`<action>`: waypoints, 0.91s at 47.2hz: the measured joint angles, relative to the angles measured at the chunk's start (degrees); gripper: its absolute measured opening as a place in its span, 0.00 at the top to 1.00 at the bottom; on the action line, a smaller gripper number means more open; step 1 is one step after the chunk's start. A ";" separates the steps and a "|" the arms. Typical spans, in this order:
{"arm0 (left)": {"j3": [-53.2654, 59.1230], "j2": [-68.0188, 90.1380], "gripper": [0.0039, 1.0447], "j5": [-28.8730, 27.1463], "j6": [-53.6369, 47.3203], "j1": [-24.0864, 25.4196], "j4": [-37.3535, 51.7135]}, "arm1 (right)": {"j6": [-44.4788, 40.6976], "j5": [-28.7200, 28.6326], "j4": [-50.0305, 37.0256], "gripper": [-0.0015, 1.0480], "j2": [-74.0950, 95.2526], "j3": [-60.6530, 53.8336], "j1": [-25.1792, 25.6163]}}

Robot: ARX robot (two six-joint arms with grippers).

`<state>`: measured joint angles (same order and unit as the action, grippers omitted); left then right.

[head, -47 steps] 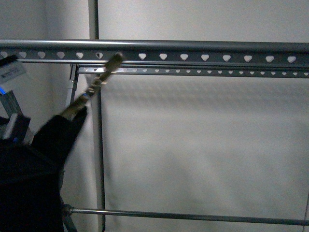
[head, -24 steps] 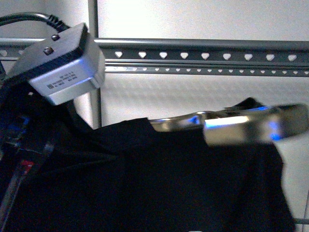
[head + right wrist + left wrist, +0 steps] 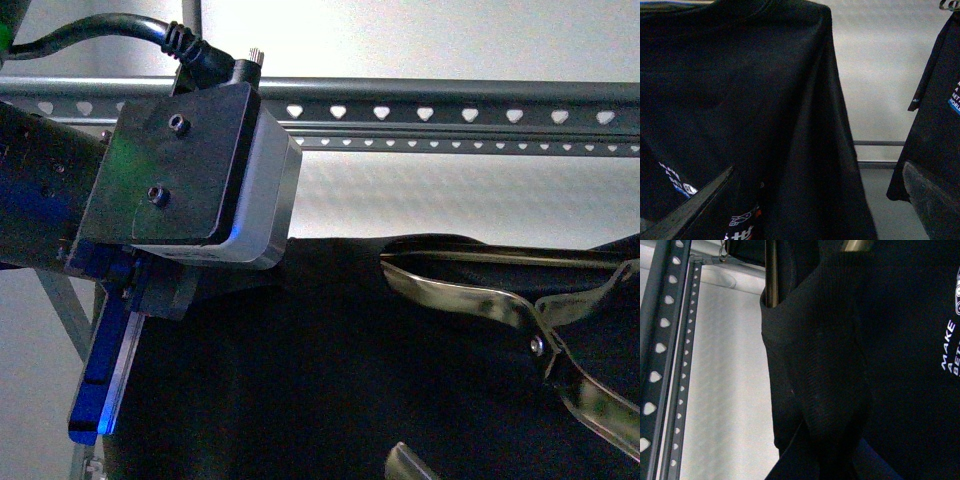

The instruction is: Hang clothes on hanger

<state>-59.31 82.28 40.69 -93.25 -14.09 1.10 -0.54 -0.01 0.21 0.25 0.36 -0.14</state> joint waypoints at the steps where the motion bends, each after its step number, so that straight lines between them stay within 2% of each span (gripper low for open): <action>1: 0.00 0.00 0.96 -0.02 -0.09 0.00 0.00 | -0.02 0.00 0.00 0.07 0.00 0.00 0.00; 43: 0.07 0.00 0.96 -0.22 -0.92 0.00 0.00 | 0.00 0.00 0.00 0.07 0.00 0.00 0.00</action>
<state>-59.24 82.28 40.47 -94.17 -14.09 1.10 -0.54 -0.01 0.21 0.25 0.36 -0.14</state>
